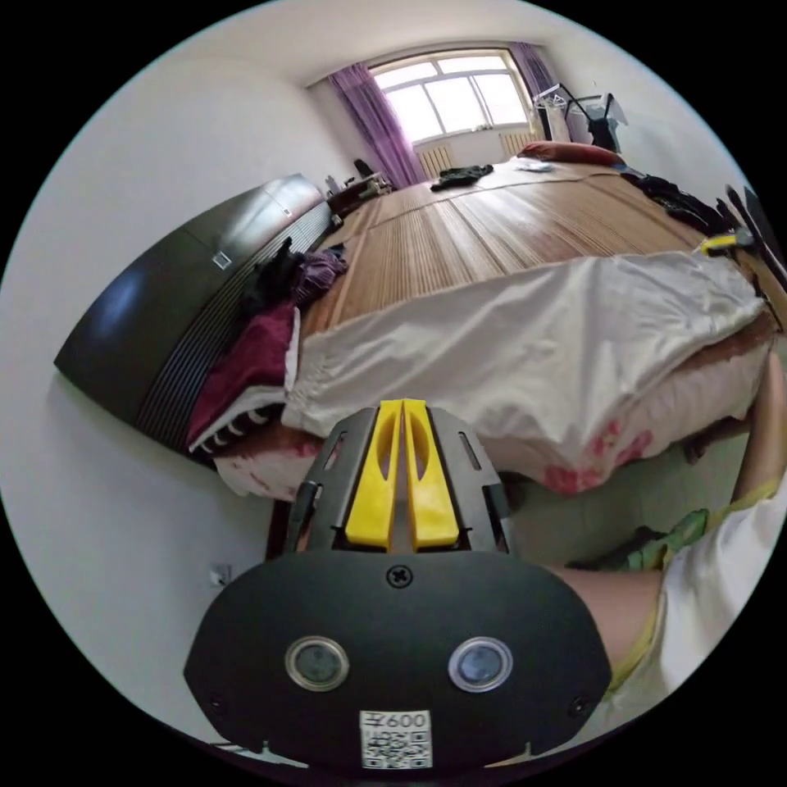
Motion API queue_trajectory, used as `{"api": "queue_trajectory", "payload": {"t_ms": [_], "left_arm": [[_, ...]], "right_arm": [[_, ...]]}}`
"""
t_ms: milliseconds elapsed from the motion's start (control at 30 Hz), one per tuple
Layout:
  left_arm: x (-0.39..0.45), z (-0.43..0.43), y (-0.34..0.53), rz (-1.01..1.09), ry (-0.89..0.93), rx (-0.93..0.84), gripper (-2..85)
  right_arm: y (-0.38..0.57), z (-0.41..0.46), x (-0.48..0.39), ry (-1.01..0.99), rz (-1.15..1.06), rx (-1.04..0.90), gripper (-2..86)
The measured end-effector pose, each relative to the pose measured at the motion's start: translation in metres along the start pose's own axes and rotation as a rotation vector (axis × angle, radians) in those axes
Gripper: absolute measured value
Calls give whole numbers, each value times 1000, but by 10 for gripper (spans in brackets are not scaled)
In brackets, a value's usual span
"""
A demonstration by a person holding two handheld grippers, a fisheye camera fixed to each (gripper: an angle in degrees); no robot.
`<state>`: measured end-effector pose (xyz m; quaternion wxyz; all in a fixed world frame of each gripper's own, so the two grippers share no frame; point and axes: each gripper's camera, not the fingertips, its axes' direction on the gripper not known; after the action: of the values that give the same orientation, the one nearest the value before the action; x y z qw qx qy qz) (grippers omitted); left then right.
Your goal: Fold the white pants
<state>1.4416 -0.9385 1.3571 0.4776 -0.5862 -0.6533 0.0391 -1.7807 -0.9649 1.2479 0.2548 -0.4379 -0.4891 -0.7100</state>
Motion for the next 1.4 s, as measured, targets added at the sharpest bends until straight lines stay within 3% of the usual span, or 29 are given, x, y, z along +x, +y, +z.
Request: {"api": "queue_trajectory", "payload": {"t_ms": [100,233,333,433,633,733,833,933,1033,1133,1233,1400], "left_arm": [[-60,40,-84,-20,4,21,9],[-113,130,-183,-51,133,-162,9],[-113,175,-229,-12,114,-292,9],[-131,169,-277,-104,85,-211,9],[-168,147,-381,43,-82,-245,12],[-243,103,-407,-126,-116,-197,15],[-339,51,-398,-449,104,-126,24],[-408,-15,-371,-545,165,55,60],[-474,-41,-343,-701,339,-28,137],[-516,-44,-328,-766,620,-26,146],[-543,-36,-337,-830,788,-31,147],[-587,-34,-348,-1002,850,111,120]], "right_arm": [[43,0,63,123,112,-92,-8],[86,37,105,79,147,-224,-8],[101,40,111,70,149,-163,-8],[101,46,114,91,122,-169,-8],[101,71,100,167,88,-196,-8],[117,75,88,206,51,-195,-8],[143,68,95,179,172,-146,-8],[178,57,95,211,300,-95,-8],[211,43,64,344,267,-28,-8],[229,26,17,411,202,64,-8],[231,8,-45,310,107,146,-8],[244,-41,-175,16,-58,344,-8]]}}
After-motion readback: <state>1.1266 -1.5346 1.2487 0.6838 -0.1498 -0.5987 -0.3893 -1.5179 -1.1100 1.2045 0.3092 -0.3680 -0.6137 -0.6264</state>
